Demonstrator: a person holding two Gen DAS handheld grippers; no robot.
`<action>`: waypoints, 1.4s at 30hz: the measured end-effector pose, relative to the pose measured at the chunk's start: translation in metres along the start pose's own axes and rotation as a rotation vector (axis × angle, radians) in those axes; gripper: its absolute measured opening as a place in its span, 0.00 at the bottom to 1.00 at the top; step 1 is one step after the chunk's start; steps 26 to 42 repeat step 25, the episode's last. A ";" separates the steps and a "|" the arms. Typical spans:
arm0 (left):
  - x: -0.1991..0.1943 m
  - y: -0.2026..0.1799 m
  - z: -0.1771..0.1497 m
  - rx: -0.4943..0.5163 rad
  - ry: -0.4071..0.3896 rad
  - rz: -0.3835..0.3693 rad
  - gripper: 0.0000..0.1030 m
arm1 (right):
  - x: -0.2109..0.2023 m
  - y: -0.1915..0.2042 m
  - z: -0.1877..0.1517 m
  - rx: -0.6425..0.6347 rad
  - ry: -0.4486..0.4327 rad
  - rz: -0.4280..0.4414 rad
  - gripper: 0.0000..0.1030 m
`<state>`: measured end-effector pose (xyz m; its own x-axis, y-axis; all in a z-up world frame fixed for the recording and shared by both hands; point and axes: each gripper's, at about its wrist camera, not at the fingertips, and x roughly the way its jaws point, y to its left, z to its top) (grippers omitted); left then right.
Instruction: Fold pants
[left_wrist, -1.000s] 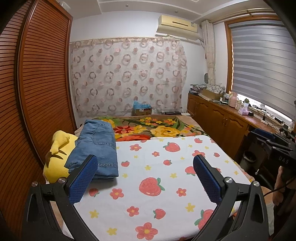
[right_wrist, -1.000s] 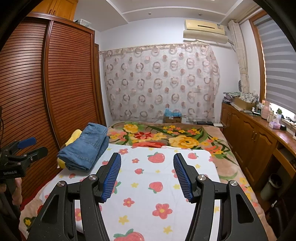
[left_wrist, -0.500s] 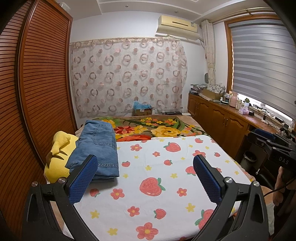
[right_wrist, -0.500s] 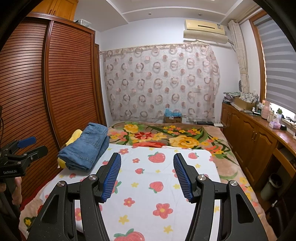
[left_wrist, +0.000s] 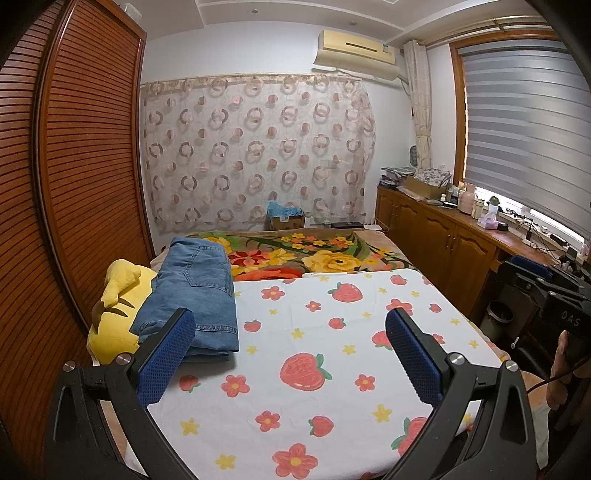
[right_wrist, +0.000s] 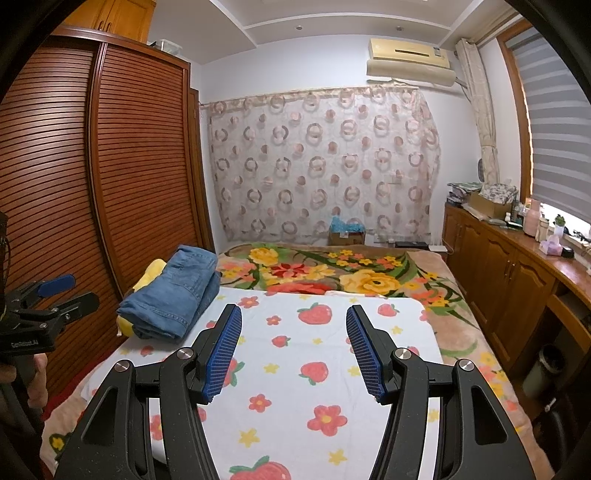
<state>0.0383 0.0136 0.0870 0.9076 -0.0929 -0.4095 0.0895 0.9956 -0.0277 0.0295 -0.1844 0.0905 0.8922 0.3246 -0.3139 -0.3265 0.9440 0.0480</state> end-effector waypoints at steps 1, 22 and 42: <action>0.000 0.000 -0.001 0.000 0.000 0.000 1.00 | 0.000 0.000 0.000 0.000 0.000 0.001 0.59; -0.001 -0.001 -0.001 0.000 -0.001 0.000 1.00 | 0.000 0.000 -0.002 0.002 -0.004 -0.003 0.59; 0.000 -0.001 -0.002 0.002 -0.001 0.000 1.00 | 0.000 -0.001 -0.002 0.001 -0.004 -0.002 0.59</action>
